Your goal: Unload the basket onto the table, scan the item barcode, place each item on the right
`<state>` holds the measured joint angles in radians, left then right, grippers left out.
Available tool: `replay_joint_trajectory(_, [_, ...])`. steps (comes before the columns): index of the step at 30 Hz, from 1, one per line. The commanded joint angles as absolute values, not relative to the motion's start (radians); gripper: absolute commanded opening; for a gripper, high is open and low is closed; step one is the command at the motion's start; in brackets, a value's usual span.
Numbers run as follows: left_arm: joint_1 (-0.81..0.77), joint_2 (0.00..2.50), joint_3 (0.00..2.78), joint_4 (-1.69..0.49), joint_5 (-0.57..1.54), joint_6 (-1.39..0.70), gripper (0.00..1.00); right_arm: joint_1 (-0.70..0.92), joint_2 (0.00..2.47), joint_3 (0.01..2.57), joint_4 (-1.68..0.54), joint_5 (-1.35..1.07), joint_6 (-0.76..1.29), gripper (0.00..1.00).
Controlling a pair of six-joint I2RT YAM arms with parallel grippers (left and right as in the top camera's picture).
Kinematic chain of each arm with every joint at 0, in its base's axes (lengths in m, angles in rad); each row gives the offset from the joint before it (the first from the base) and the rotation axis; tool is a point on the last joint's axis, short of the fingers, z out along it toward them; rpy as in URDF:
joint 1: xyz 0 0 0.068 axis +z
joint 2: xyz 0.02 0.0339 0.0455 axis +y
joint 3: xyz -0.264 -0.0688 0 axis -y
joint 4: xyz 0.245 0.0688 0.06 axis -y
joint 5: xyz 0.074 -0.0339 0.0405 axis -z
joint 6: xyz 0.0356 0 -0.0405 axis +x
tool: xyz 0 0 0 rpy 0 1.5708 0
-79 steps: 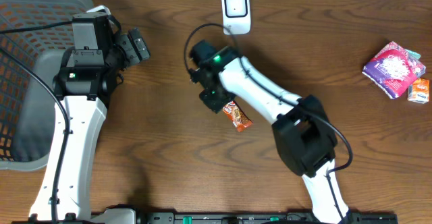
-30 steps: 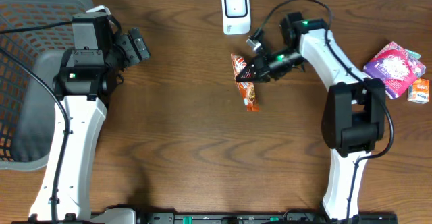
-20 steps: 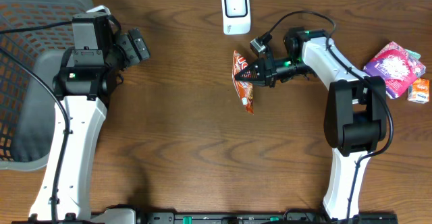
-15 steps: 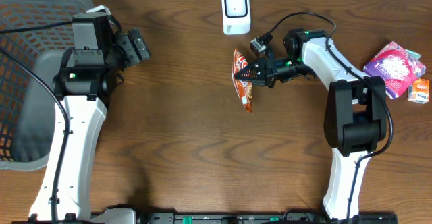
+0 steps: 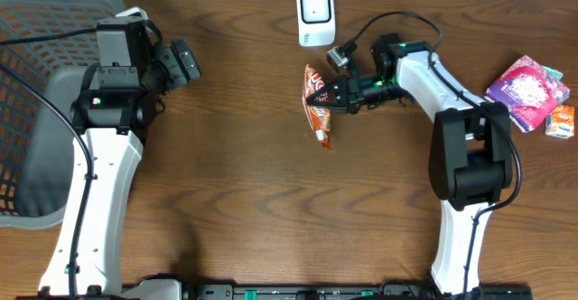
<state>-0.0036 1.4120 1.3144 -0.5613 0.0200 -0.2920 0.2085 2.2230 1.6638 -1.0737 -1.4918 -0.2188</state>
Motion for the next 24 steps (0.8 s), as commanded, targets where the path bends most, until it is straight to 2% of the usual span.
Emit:
replay_joint_trajectory(1, [-0.003, 1.417, 1.326, -0.561, 0.015, -0.294, 0.98, 0.243, 2.232, 1.736, -0.973, -1.329, 0.015, 0.01])
replay_joint_trajectory(4, [-0.003, 1.417, 1.326, -0.561, 0.015, -0.294, 0.98, 0.282, 2.232, 1.826, -0.887, -0.881, 0.287, 0.01])
replay_joint_trajectory(9, [-0.003, 1.417, 1.326, -0.561, 0.015, -0.294, 0.98, 0.331, 2.232, 2.017, -0.836, -0.328, 0.396, 0.01])
replay_joint_trajectory(12, [-0.003, 1.417, 1.326, -0.561, 0.015, -0.294, 0.98, 0.349, 2.232, 2.074, -0.73, -0.035, 0.414, 0.01])
replay_joint_trajectory(16, [-0.003, 1.417, 1.326, -0.561, 0.015, -0.294, 0.98, 0.36, 2.243, 2.074, -0.505, 0.126, 0.389, 0.01])
replay_joint_trajectory(20, [-0.003, 1.417, 1.326, -0.561, 0.015, -0.294, 0.98, 0.371, 2.288, 2.074, -0.328, 0.129, 0.433, 0.08])
replay_joint_trajectory(24, [-0.003, 1.417, 1.326, -0.561, 0.015, -0.294, 0.98, 0.37, 2.352, 2.074, -0.205, 0.122, 0.54, 0.1])
